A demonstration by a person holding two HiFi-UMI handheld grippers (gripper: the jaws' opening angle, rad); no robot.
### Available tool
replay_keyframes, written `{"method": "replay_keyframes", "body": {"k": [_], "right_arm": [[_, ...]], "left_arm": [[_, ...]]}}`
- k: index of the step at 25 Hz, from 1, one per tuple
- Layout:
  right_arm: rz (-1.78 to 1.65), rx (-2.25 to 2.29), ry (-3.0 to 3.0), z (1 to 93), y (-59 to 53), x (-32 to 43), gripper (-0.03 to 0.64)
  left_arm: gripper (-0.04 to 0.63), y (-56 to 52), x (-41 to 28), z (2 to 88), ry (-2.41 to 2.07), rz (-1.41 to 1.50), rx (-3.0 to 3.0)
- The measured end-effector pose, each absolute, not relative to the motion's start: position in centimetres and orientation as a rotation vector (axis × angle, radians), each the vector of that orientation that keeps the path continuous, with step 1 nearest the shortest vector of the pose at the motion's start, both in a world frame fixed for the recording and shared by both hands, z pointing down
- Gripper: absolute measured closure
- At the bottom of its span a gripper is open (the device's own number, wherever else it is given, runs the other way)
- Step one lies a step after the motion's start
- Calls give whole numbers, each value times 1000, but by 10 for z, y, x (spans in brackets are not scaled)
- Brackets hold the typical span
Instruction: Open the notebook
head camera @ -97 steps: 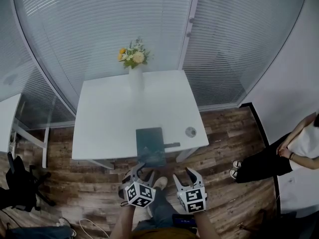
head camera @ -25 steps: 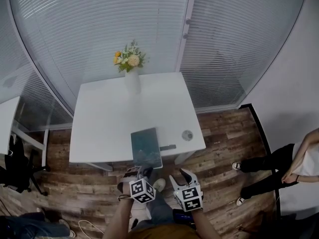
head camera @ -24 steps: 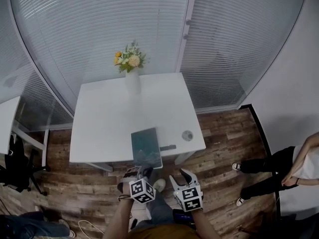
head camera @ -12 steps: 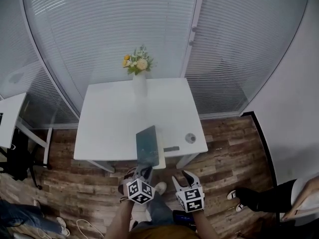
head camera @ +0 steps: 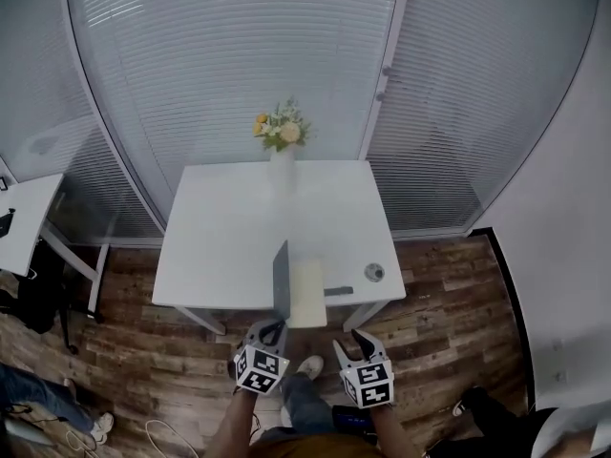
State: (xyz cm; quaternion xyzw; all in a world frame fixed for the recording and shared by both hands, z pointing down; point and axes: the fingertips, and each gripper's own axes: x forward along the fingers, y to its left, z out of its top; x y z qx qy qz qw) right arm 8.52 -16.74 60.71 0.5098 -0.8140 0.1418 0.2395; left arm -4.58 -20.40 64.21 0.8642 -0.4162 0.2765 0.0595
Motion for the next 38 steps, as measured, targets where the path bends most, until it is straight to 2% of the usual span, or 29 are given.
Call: {"method": "replay_keyframes", "body": {"k": [15,23,33,38], "right_arm": [[376,1404,-2246,601,-171,74,431],[390,1455,-2239,601,-181,76,445],[384,1489,-2220,603,-200,79,462],[388,1498,-2217,607,-205,81,513]], "left_arm": [[568,-201,-101,639,-1391,531,2404],[565,-200,-143,665,-1444,350,2174],[572,-193,-166,712,-1464,375,1986],[571,-196,-171,719,-1497,376,1947]]}}
